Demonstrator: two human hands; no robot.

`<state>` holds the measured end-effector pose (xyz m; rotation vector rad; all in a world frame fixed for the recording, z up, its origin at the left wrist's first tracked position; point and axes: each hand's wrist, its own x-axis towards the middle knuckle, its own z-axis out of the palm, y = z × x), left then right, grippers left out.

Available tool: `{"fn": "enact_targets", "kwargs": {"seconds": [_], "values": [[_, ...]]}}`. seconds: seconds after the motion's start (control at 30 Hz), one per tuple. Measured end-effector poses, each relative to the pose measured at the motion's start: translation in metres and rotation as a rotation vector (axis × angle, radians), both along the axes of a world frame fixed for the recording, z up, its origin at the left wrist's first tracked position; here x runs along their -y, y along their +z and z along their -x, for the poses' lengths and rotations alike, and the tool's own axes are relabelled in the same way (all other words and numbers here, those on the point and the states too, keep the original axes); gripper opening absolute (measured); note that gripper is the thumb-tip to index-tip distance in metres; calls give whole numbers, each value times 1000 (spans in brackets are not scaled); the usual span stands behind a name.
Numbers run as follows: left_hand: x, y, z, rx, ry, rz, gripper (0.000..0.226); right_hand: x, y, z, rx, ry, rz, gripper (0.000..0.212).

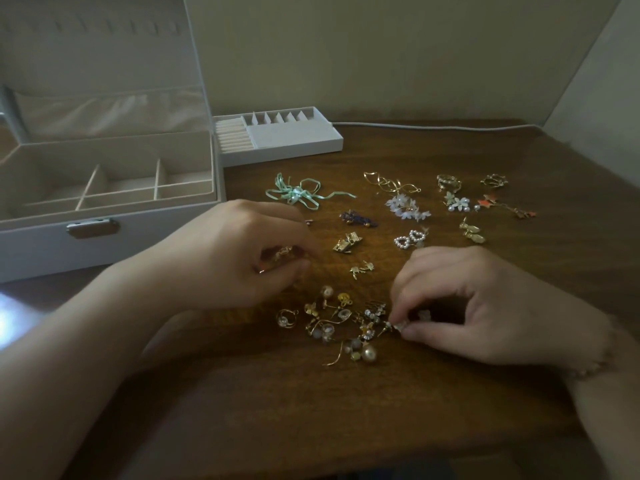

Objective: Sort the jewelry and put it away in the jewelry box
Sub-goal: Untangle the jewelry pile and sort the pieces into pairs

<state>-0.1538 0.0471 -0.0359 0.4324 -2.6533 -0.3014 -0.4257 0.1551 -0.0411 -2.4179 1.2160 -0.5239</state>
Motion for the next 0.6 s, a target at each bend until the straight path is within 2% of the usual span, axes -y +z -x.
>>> {"fn": "enact_targets", "kwargs": {"seconds": [0.17, 0.3, 0.37, 0.47, 0.6], "values": [[0, 1, -1, -25, 5, -14, 16, 1, -2, 4, -67, 40, -6, 15], [-1, 0, 0, -20, -36, -129, 19, -1, 3, 18, 50, -12, 14, 21], [-2, -2, 2, 9, -55, -153, 20, -1, 4, 24, 50, -62, 36, 21], [-4, -5, 5, 4, -67, -121, 17, 2, -1, 24, -37, -101, -3, 14], [-7, -5, 6, -50, -51, -24, 14, 5, -1, 19, -86, -106, -55, 18]]}}
